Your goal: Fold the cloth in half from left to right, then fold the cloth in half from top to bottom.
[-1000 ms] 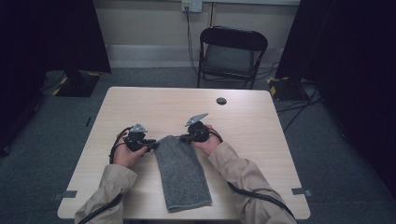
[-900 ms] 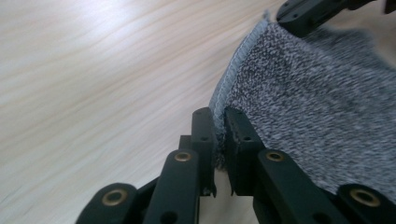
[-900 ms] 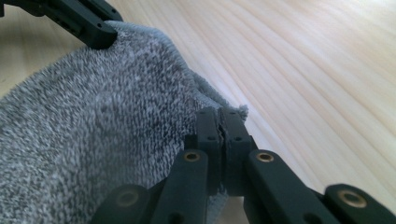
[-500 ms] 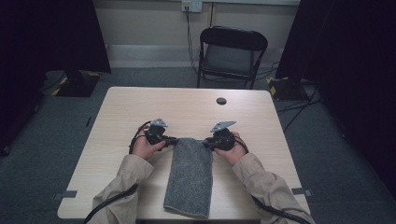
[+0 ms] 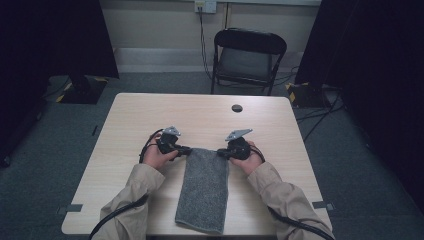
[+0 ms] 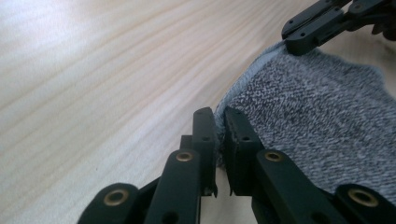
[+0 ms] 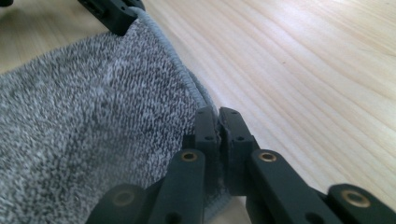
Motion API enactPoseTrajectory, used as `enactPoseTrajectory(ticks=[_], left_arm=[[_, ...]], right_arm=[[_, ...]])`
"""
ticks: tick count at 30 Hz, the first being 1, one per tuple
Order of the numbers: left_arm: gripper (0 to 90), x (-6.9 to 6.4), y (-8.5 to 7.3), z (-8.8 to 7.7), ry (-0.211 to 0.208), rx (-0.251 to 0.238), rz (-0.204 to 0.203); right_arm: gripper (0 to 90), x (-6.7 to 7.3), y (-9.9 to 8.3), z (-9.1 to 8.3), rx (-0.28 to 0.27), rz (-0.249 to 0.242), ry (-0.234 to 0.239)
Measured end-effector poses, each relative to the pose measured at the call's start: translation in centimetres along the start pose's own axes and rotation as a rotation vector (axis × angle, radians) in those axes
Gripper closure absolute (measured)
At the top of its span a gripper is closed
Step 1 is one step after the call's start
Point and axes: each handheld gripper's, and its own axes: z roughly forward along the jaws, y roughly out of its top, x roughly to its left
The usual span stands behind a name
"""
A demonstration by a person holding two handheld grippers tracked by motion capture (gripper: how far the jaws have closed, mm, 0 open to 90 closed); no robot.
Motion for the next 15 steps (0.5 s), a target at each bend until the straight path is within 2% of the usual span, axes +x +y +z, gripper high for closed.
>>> enactPoseTrajectory(ticks=[3,6,9,13,15], left_arm=[[84.7,0.1,1.1,-0.7,0.000,-0.041,0.002],[84.7,0.5,2.8,-1.5,0.000,-0.090,-0.005],[84.2,0.1,4.4,-2.6,-0.005,-0.128,0.020],[84.1,-1.3,5.2,-4.0,-0.019,-0.120,0.078],[84.3,-1.8,5.3,-4.4,-0.021,-0.125,0.083]], right_arm=[[87.8,-0.5,0.6,-1.0,-0.047,0.032,-0.005],[87.7,-1.2,1.8,-2.0,-0.083,0.032,-0.025],[87.6,-1.7,3.3,-3.4,-0.126,0.023,-0.041],[87.4,-0.9,3.9,-5.3,-0.167,0.002,-0.026],[87.5,-0.2,4.0,-5.9,-0.165,-0.022,-0.023]])
